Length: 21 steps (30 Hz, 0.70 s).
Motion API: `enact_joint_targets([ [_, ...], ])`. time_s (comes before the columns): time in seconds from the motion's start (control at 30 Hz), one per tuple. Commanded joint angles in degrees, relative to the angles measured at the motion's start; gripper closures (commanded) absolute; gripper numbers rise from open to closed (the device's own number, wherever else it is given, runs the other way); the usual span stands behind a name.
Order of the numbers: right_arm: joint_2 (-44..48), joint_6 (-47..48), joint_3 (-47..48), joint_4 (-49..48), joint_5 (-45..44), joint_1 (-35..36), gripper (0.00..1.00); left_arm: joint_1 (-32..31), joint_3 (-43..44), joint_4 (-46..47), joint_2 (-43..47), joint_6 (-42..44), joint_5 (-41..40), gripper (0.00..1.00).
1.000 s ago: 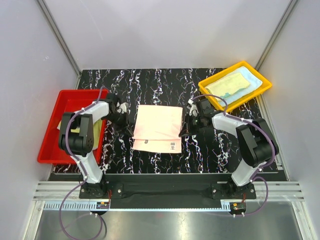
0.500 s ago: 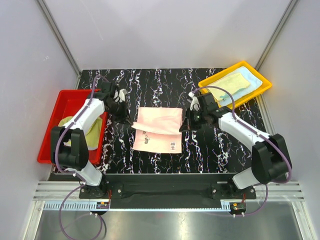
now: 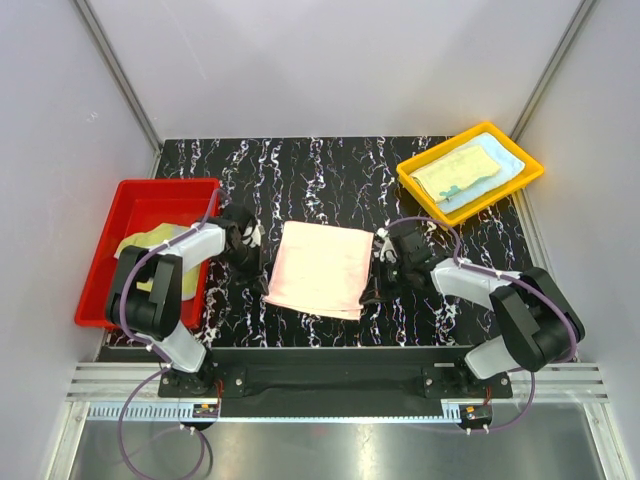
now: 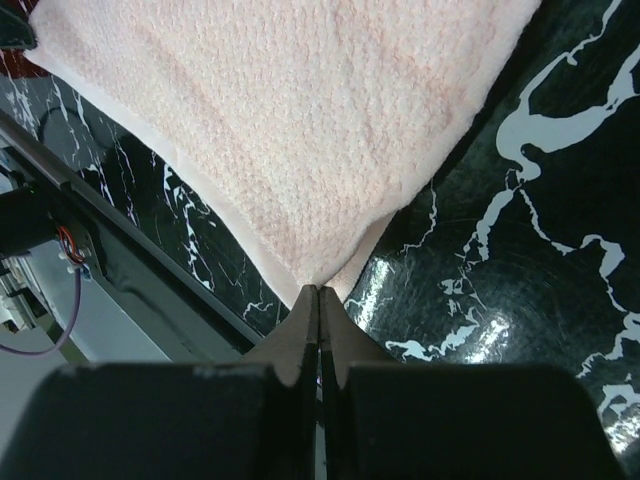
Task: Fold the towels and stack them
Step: Fold the towel
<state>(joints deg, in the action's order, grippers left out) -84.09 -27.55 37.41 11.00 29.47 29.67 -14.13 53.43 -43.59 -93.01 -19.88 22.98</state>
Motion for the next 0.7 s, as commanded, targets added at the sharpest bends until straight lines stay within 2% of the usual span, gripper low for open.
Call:
enact_joint_targets([
  [0.0, -0.2, -2.7, -1.8, -6.9, 0.3, 0.7, 1.00, -0.1, -1.1, 2.3, 0.0, -0.3, -3.2, 1.00],
  [0.17, 0.0, -3.8, -2.6, -8.4, 0.2, 1.4, 1.00, -0.1, -0.7, 2.0, -0.1, -0.2, -5.0, 1.00],
  [0.27, 0.9, -3.9, -2.1, -7.2, 0.4, 1.7, 1.00, -0.1, 0.2, 1.4, 1.7, -0.7, -3.2, 1.00],
  [0.37, 2.3, -1.7, 3.2, 1.0, -1.9, 1.7, 1.00, -0.2, 4.0, -1.9, 4.1, -1.2, -3.4, 1.00],
  [0.43, 4.5, -2.9, 4.5, 2.7, -2.1, 2.1, 1.00, -0.2, 6.0, -3.9, 4.7, -0.6, -5.5, 1.00],
  [0.5, 6.4, -4.4, 2.7, 1.7, -3.5, 4.2, 1.00, -0.2, 5.8, -4.5, 4.0, -0.2, -7.5, 1.00],
  [0.67, 6.6, -8.9, -3.2, -7.9, -3.0, 6.7, 1.00, -0.2, 0.5, -0.4, 0.1, 0.1, -7.6, 1.00],
])
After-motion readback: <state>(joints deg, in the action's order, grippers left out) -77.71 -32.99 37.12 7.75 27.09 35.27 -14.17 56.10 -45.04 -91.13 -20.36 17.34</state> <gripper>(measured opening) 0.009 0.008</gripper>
